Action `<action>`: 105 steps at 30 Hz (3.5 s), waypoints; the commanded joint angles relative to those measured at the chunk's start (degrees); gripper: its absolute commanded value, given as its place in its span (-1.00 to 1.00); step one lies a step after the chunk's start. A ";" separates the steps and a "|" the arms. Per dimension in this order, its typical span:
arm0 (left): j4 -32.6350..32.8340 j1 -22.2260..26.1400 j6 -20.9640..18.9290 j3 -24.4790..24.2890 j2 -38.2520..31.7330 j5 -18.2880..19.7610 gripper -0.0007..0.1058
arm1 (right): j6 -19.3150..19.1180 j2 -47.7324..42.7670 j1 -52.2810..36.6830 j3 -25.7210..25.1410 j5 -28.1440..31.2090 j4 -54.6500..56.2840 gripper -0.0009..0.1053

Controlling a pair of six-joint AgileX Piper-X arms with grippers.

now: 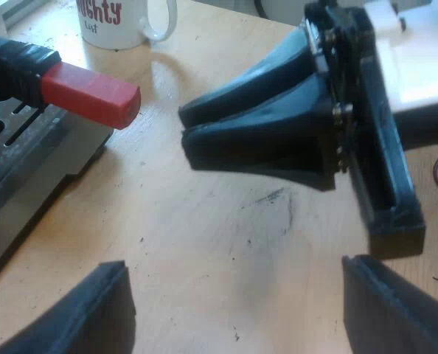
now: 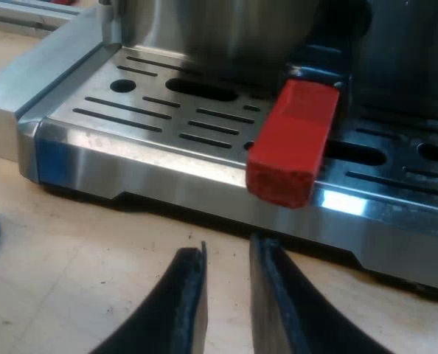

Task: Grind coffee beans and then tamp

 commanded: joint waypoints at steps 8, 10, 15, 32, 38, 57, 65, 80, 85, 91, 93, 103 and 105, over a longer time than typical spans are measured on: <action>-0.90 -0.31 0.04 -0.17 0.06 0.58 0.19 | 0.03 2.12 -0.15 -0.22 4.19 -4.06 -0.61; -0.90 -0.31 0.04 -0.17 0.06 0.58 0.19 | 0.03 2.12 -0.38 -0.22 4.19 -4.06 -0.61; -0.90 -0.31 0.04 -0.17 0.06 0.58 0.19 | 0.03 2.12 -3.08 -0.22 3.62 -4.47 -0.61; -0.90 -0.31 0.04 -0.17 0.06 0.58 0.19 | -0.48 2.12 -6.96 -0.22 5.68 -4.94 -0.61; -0.90 -0.31 0.04 -0.17 0.06 0.58 0.19 | -0.48 2.12 -9.58 -0.22 5.46 -6.17 -0.61; -0.66 -0.31 0.04 -0.17 0.06 0.58 0.19 | -3.87 2.12 -8.50 -0.22 2.70 -6.25 -0.61; -1.37 -0.31 0.04 -0.17 0.06 -0.18 0.19 | -2.74 2.12 -1.05 -0.22 3.16 1.03 -0.61; -3.55 -0.31 0.04 -0.17 0.06 -5.55 0.19 | -2.84 -2.24 4.62 -2.06 9.30 3.00 -0.03; -3.56 -0.31 0.04 -0.17 0.06 -6.35 0.19 | -3.08 -4.20 4.36 -5.79 9.33 8.54 0.15; -3.56 -0.31 0.04 -0.17 0.06 -6.35 0.19 | 0.65 -4.19 0.62 -11.40 4.65 19.43 0.15; -3.56 -0.31 0.04 -0.17 0.06 -6.35 0.19 | 1.50 -4.19 -0.58 -12.12 3.16 21.43 0.15; -3.56 -0.31 0.04 -0.17 0.06 -6.35 0.19 | 6.32 -1.83 -15.09 -18.94 -14.53 30.94 0.15; -3.56 -0.31 0.04 -0.17 0.06 -6.35 0.19 | 6.36 0.23 -17.09 -20.19 -16.99 32.10 0.15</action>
